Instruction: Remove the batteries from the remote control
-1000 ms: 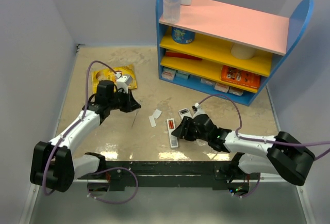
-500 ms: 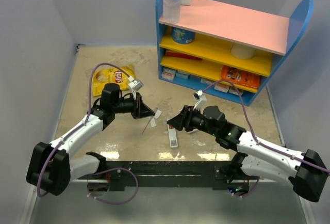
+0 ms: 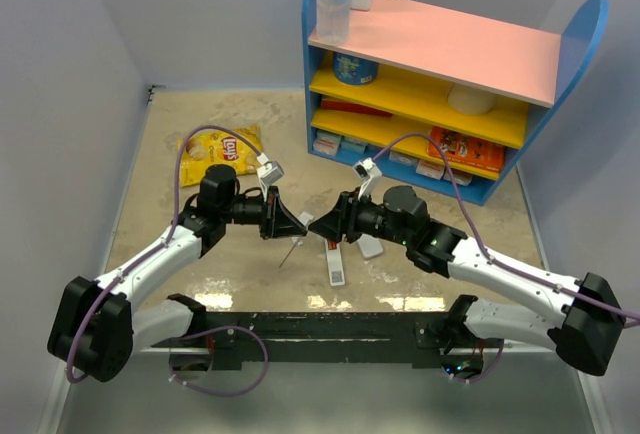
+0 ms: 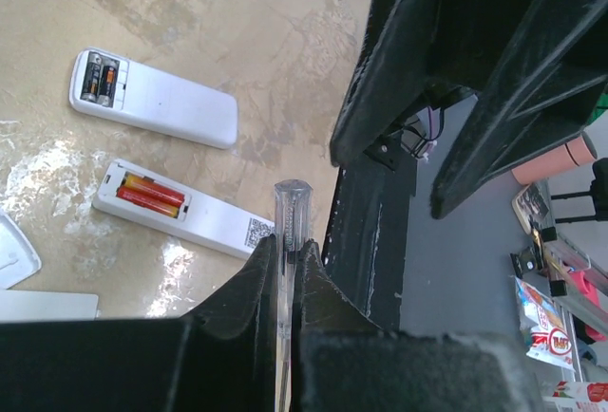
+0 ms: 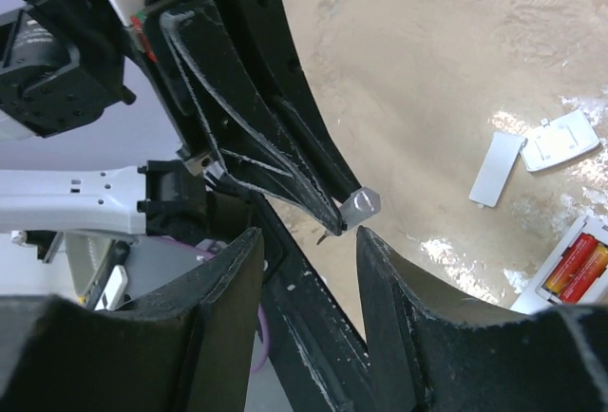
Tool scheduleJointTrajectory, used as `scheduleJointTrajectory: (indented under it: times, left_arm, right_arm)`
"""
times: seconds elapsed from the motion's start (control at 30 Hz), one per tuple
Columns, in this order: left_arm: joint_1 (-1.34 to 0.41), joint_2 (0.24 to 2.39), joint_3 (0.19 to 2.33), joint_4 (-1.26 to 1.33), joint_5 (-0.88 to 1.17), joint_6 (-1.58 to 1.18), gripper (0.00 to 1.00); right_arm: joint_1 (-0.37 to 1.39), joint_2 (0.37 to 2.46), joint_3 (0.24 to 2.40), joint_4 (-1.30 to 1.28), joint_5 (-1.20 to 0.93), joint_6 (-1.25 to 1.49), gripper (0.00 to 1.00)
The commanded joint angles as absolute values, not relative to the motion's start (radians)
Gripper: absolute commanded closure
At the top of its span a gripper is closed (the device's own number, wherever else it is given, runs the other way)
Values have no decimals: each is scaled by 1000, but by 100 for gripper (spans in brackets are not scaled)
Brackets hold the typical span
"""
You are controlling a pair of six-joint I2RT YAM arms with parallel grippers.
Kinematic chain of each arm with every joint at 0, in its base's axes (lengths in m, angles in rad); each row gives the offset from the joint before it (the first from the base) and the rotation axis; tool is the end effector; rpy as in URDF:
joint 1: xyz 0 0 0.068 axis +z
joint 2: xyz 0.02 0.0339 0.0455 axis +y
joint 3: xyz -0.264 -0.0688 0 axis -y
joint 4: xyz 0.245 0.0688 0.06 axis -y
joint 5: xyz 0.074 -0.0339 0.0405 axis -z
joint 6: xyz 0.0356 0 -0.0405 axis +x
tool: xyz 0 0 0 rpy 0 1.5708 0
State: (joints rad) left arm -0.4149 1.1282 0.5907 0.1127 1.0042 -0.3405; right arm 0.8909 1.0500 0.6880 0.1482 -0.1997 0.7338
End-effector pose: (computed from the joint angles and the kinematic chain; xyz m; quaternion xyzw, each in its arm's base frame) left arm 0.2011 -0.1214 0.2398 0.2881 0.7264 -0.5512 0.2926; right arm 0.1488 0.1953 0.2887 -0.1232 0.7673 0.5067 0.3732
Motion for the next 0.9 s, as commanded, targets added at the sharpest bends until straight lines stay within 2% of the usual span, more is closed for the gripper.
scheduleJointTrajectory:
  times: [0.0, 0.53, 0.87]
  left_arm:
    - [-420, 1112, 586, 167, 1052, -342, 100]
    - [-423, 1104, 568, 236, 1112, -382, 100]
    - [-423, 1106, 565, 255, 1126, -391, 100]
  right_arm:
    - [893, 1086, 735, 172, -232, 719, 53]
    - [893, 1157, 721, 233, -230, 719, 54]
    - [893, 1177, 704, 290, -265, 735, 62]
